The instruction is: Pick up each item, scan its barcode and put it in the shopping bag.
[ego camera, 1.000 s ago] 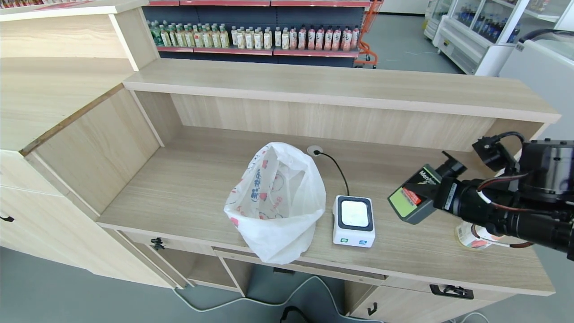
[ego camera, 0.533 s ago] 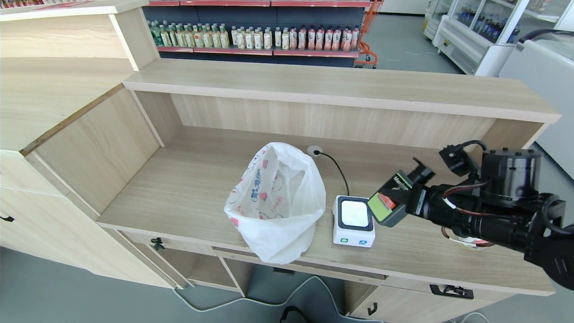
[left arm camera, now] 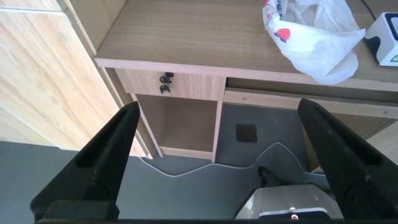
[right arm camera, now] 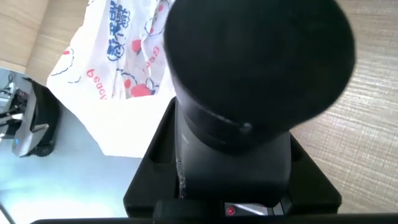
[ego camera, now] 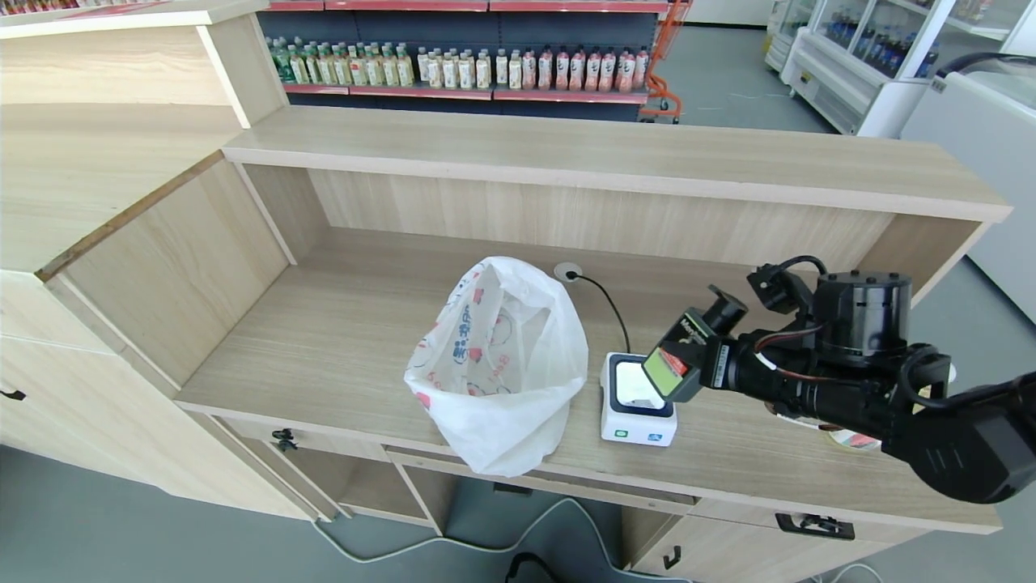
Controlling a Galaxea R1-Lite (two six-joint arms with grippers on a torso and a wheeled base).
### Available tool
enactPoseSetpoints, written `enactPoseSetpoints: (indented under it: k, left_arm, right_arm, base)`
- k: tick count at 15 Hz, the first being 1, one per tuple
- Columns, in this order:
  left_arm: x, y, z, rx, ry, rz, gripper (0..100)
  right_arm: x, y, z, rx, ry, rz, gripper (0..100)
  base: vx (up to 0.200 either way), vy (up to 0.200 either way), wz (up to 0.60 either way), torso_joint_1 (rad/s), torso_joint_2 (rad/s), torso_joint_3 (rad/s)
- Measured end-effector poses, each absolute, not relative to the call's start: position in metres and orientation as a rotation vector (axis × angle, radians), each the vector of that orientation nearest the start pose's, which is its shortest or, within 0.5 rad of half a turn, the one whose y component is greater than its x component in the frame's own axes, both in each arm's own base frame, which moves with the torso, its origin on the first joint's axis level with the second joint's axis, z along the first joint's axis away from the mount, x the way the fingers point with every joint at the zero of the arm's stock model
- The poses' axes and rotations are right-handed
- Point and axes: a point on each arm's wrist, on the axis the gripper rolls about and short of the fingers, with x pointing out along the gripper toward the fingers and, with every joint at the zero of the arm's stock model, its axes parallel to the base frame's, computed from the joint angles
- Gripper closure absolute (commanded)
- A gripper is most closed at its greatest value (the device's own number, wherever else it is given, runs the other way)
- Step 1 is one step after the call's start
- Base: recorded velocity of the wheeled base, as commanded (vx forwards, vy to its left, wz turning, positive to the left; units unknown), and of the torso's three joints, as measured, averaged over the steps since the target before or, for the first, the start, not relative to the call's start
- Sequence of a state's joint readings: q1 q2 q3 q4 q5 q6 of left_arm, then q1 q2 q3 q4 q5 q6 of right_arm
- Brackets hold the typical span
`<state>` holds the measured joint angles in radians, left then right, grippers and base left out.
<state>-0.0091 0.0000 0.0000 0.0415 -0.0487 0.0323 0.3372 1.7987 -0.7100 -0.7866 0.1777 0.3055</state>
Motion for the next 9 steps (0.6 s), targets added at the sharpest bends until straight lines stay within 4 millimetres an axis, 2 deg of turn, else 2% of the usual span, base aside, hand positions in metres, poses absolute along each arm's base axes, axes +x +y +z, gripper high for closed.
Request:
enactPoseSetpoints:
  k: [9]
  left_arm:
    - [-0.023, -0.001, 0.071, 0.032, 0.04, -0.059, 0]
  right_arm:
    - [0.313, 0.12, 0.128, 0.266, 0.407, 0.475, 100]
  base:
    - [0.0, 0.0, 0.0, 0.0, 0.0, 0.0]
